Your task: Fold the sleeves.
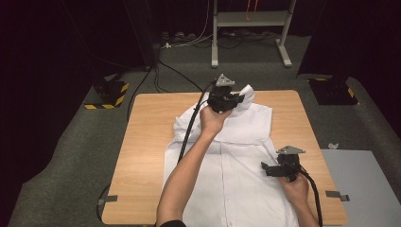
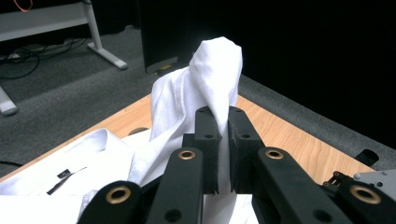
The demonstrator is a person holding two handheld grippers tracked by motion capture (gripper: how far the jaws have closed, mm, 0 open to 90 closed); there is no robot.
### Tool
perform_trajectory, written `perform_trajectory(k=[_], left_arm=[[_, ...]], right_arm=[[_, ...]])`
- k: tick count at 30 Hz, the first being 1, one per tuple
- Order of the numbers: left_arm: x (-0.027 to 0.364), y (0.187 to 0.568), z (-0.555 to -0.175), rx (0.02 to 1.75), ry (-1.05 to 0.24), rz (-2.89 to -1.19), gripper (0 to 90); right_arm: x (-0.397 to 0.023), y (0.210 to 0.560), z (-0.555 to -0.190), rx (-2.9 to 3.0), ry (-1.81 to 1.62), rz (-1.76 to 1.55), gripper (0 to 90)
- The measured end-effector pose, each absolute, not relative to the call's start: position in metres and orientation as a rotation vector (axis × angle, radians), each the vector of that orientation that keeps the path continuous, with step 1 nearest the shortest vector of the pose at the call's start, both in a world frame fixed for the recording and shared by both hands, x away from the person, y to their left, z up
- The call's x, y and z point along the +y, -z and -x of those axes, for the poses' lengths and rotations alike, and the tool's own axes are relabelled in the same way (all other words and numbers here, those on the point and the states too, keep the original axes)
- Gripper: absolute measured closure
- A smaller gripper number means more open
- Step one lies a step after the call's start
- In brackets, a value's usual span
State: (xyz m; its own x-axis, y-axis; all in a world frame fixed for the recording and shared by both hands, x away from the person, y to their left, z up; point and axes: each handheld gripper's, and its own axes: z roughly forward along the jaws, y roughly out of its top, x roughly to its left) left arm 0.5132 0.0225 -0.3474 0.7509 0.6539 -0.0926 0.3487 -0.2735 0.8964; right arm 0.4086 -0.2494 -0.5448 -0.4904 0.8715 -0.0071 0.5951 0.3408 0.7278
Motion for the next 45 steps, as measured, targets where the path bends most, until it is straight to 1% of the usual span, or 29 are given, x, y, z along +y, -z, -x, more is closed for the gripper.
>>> perform_trajectory(k=[16,38,45], left_arm=[[0.006,0.364,-0.521,0.780,-0.335,-1.905,84.5],[-0.022,0.405,-0.535,0.805,-0.296,-1.948,84.5],[-0.026,0.413,-0.536,0.808,-0.291,-1.960,84.4]], right_arm=[[-0.249,0.545,-0.409,2.213,-0.951,-1.291,7.1],[-0.249,0.545,-0.409,2.215,-0.951,-1.291,7.0],[-0.249,0.545,-0.409,2.215,-0.951,-1.290,7.0]])
